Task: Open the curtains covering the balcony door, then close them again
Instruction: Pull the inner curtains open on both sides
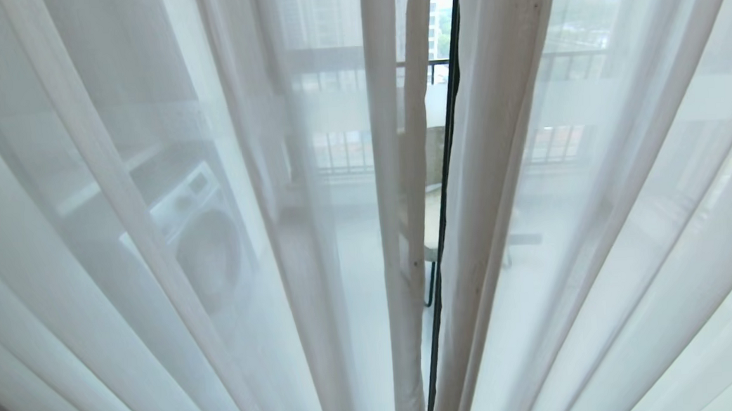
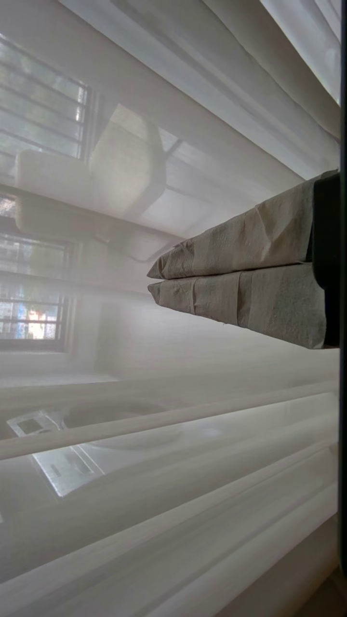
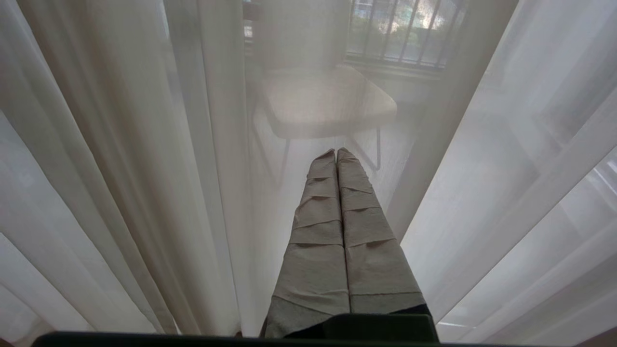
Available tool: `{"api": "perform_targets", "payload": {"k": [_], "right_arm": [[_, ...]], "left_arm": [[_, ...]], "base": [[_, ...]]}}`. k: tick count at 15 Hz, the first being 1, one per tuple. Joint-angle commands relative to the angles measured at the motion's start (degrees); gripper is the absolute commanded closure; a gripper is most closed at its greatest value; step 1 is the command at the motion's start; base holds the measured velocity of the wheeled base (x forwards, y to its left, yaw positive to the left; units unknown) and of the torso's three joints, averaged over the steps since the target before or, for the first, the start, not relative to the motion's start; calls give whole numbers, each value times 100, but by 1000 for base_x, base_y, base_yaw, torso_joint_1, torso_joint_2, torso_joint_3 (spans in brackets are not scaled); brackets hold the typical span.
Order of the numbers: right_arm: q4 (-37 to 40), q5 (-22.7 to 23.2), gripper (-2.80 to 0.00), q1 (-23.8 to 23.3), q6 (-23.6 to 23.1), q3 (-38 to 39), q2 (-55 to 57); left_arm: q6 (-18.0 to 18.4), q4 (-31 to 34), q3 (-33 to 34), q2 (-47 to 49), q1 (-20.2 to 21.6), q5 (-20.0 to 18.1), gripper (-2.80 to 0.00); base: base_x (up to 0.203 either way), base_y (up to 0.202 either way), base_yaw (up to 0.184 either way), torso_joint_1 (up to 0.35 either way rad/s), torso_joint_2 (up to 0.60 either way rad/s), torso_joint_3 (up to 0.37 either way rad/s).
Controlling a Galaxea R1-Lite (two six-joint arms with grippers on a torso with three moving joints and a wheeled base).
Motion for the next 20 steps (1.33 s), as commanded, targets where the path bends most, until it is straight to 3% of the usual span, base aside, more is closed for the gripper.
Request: {"api": "perform_targets", "payload": {"k": [1,16,20], "right_arm": [[0,6,0,0,-7,1,-2],[0,6,0,0,-7,1,-2],[0,6,0,0,-7,1,-2]], "left_arm": [[-1,-4,0,9,0,5,0],[25,-4,-1,0,0,14,0],[-70,402,-844,70,0,-229,0]], "base": [[0,0,0,0,0,0],[0,0,0,0,0,0],[0,0,0,0,0,0]]}}
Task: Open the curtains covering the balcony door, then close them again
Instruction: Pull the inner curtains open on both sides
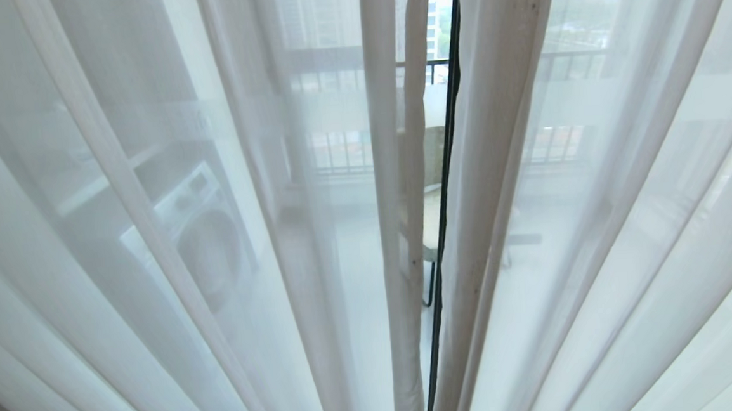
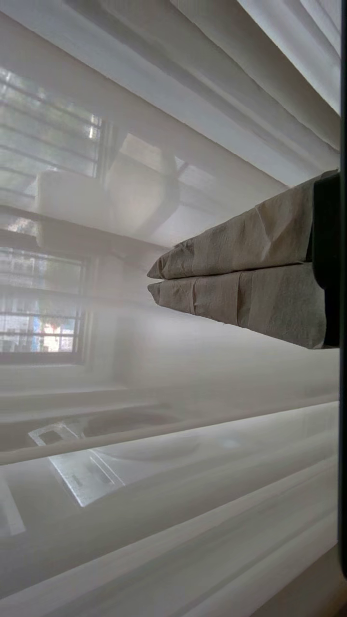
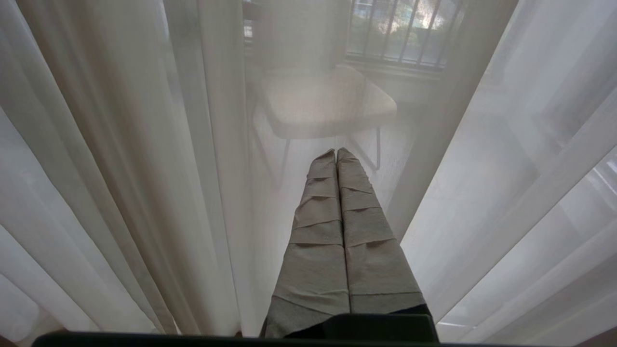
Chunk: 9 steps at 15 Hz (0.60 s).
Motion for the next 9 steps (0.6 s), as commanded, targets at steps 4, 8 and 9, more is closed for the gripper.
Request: {"api": "perform_targets", "payload": {"k": [4,8,9], "right_arm": [[0,4,0,-2,-4,1,-2],[0,5,0,-2,-4,1,-2],[0,5,0,6,-4,1,-2]], "left_arm": [[-246,91,-1315,825,-15,-1613,0],[-701,73,-2622,2149,-102,-3682,0],[-826,48,-2936,2514,-111,-4103,0]], "base": [[0,0,0,0,0,0],[0,0,0,0,0,0],[0,0,0,0,0,0]]}}
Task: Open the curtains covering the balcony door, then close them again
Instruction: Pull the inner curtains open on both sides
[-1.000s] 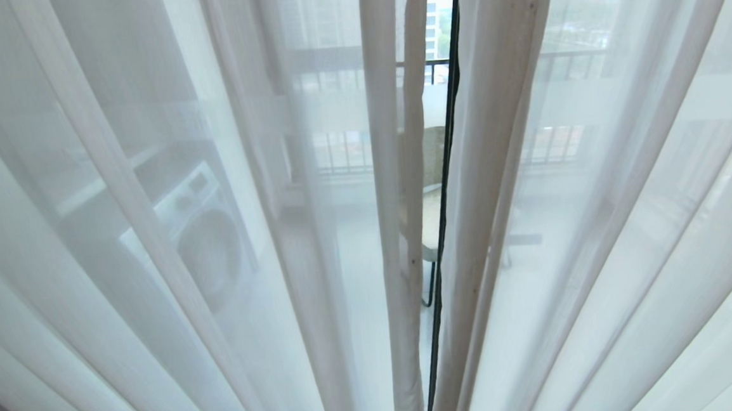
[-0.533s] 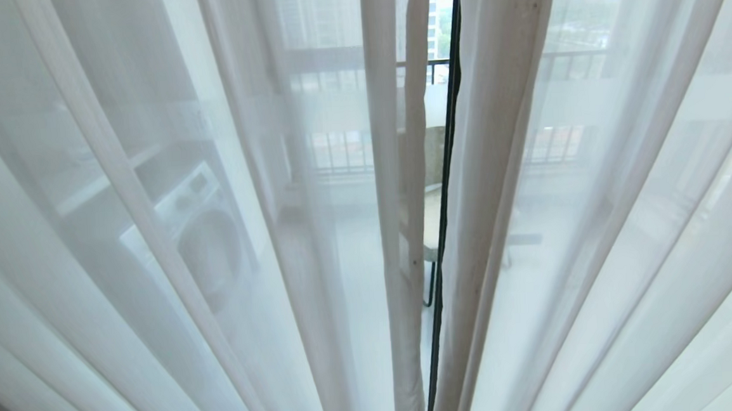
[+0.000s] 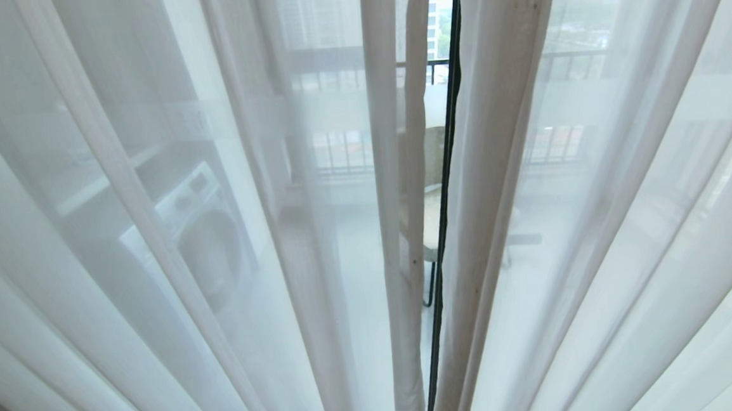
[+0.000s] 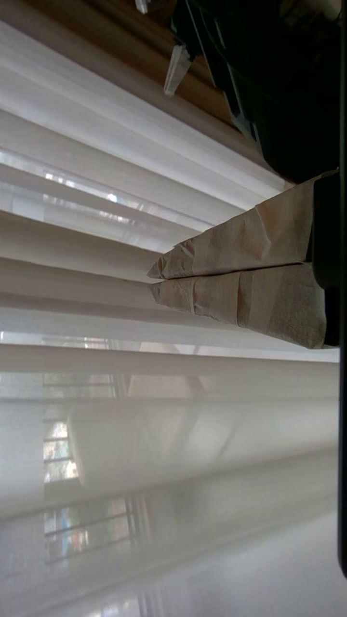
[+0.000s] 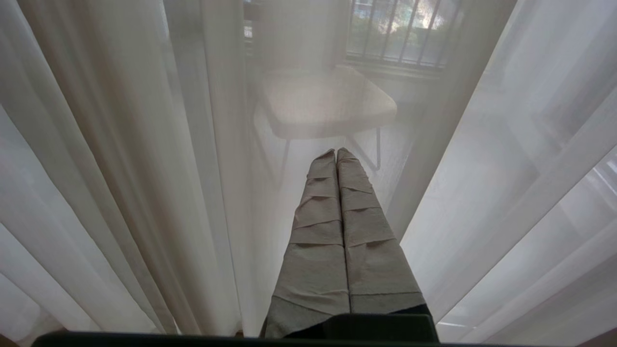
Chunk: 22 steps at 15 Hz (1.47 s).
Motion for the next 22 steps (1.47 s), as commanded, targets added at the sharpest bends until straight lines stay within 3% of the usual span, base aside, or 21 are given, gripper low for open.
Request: {"api": "perform_targets", "payload": {"k": [1,4,7,13,15,17,19,22], "right_arm": [[2,6,0,-2,-7,1,-2],[2,6,0,-2,-7,1,-2],[2,6,0,-2,-7,1,-2],[2,6,0,-2,-7,1,-2],[2,6,0,-2,-7,1,-2],[2,4,0,-2,-7,1,-2],[2,-2,0,-2,-7,1,-2],[2,6,0,-2,-7,1,-2]], "left_arm": [[-132,-29,-566,1017,-17,-853,0],[-254,-112,-1531,2002,-38,-1932,0],[-352,-123,-2311,2852,-138,-2699,0],[-366,-24,-3661,4304,-850,-2735,0],[-359,140,-4022,4630,-1229,-2497,0],[-321,418,-4272,4809,-1676,-1852,0],[-158,717,-4430,4906,-2261,-984,0],[200,1123,-4666,5042,-3032,630,0]], "base": [[0,0,0,0,0,0],[0,0,0,0,0,0],[0,0,0,0,0,0],[0,0,0,0,0,0],[0,0,0,0,0,0],[0,0,0,0,0,0],[0,0,0,0,0,0],[0,0,0,0,0,0]]}}
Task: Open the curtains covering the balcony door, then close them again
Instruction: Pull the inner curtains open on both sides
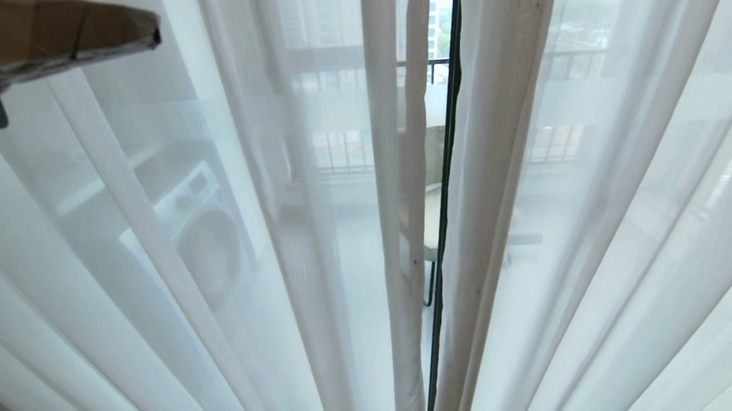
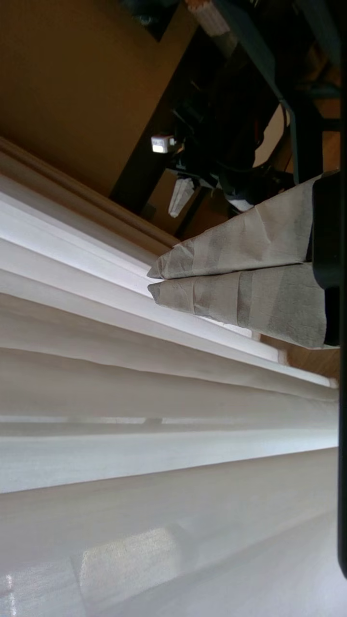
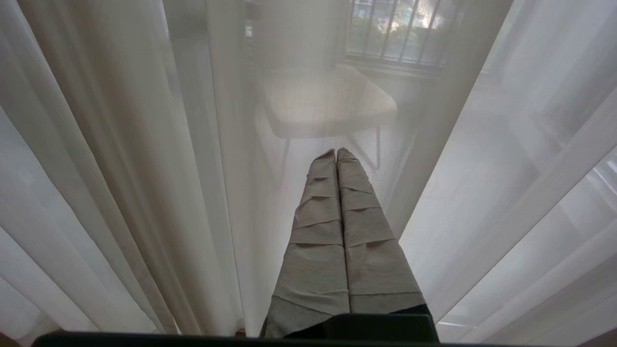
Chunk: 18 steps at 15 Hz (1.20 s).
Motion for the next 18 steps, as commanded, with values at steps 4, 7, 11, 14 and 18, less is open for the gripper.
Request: {"api": "perform_targets", "payload": {"k": [4,7,11,14,18], "right_arm": [[0,6,0,0,-5,1,-2],[0,2,0,6,-5,1,-2],[0,4,0,7,-5,1,-2],[0,3,0,4,-5,1,-2],[0,-3,0,27,-5,1,-2]], "left_arm": [[293,152,-183,202,-1458,2479,0],[305,148,-251,297,-2009,3025,0],[289,157,-506,492,-2148,3079,0],[284,200,-566,542,-2390,3320,-220],[281,325,-611,614,-2620,3327,-280]], "base": [[0,0,0,0,0,0],[0,0,0,0,0,0],[0,0,0,0,0,0],[0,0,0,0,0,0],[0,0,0,0,0,0]]}}
